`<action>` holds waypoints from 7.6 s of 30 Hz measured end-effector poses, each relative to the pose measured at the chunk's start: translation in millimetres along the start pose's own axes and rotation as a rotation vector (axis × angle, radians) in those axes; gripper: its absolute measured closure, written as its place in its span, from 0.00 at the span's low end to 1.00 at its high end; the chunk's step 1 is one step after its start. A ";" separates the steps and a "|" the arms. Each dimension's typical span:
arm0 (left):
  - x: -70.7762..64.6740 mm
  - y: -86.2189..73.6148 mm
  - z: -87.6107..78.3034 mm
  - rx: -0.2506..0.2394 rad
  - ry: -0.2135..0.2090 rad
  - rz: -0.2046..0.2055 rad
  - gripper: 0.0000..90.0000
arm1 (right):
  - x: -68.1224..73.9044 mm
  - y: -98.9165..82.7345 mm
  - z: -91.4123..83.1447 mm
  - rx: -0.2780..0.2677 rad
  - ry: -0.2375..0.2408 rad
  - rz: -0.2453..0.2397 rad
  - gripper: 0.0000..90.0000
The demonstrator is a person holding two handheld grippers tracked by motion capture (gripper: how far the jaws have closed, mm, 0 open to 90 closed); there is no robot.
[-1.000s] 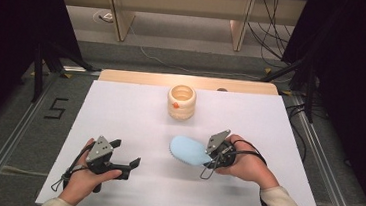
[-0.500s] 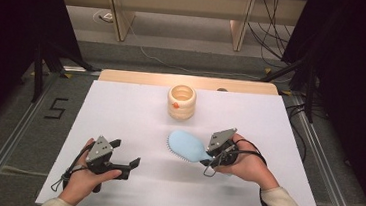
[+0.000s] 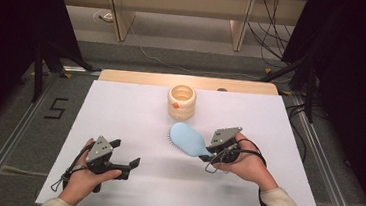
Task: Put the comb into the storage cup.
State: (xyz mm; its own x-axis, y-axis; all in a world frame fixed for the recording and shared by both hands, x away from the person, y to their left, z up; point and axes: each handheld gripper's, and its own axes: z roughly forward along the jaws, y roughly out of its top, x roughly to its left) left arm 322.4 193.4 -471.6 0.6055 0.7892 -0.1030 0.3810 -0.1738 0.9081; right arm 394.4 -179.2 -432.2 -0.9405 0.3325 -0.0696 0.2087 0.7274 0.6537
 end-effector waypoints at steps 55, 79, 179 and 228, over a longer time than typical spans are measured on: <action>0.1 0.2 -0.4 -0.004 0.000 -0.002 0.05 | 3.4 1.0 -2.1 -0.297 -0.134 0.187 0.78; 0.2 0.1 -0.3 -0.004 0.000 -0.003 0.05 | 3.2 0.7 -4.6 -0.443 -0.172 0.244 0.78; -82.9 143.5 97.1 -0.192 -0.237 -0.152 0.52 | 12.6 4.0 3.4 -0.512 -0.207 0.273 0.78; -84.9 149.9 93.6 -0.230 -0.218 -0.041 0.56 | 8.8 6.0 0.3 -0.535 -0.190 0.293 0.12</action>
State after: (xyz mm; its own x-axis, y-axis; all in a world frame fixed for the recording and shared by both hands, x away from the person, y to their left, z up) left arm 393.5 45.2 -364.6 0.7377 0.6438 -0.2032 0.2549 0.0131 0.9669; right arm 387.4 -171.8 -429.1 -0.7906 0.6085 0.0687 0.2410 0.2061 0.9484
